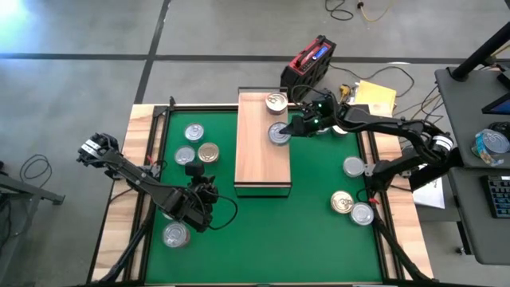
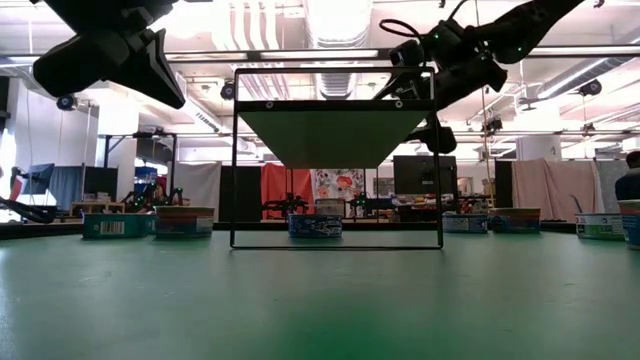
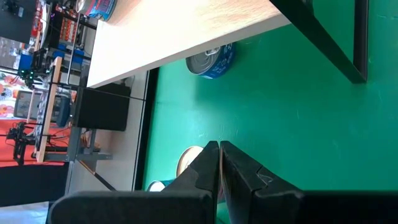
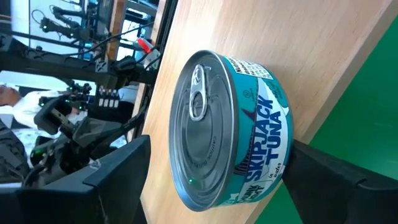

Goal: Stack canned seafood by type on shelf
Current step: Put the bottom light blue tuna can on the shelf

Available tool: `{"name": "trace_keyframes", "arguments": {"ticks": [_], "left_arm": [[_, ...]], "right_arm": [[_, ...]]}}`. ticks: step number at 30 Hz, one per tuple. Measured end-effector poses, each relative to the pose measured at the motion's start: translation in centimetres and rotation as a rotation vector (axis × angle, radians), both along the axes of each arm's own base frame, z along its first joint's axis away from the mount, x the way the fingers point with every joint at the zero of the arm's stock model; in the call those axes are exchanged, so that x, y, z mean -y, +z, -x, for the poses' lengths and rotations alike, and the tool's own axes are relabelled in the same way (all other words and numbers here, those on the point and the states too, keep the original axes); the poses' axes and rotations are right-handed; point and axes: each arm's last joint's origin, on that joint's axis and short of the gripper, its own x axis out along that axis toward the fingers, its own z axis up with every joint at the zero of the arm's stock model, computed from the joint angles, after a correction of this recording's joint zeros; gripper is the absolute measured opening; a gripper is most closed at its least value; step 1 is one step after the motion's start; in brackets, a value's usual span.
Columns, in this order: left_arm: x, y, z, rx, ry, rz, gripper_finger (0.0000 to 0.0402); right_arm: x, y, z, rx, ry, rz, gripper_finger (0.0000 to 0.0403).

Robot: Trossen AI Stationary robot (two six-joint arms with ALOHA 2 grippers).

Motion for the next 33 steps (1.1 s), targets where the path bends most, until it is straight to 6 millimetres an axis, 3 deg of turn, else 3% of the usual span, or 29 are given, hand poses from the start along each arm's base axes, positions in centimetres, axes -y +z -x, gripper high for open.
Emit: {"name": "trace_keyframes", "arguments": {"ticks": [10,24,28,33], "left_arm": [[0.0,0.0,0.0,0.002,0.002,0.001,0.0],[0.0,0.0,0.0,0.006,0.004,0.003,0.0],[0.0,0.0,0.0,0.007,0.006,0.004,0.0],[0.0,0.0,0.0,0.007,0.006,0.004,0.0]], "right_arm": [[-0.7,2.1,-1.2,-0.018,0.013,0.071,0.033],[-1.7,6.7,-1.3,-0.291,-0.05,0.32,0.0322],[-2.7,7.7,-2.0,-0.29,-0.031,0.419,0.0321],[-5.3,8.3,-3.1,-0.264,0.089,0.522,0.0321]]}}
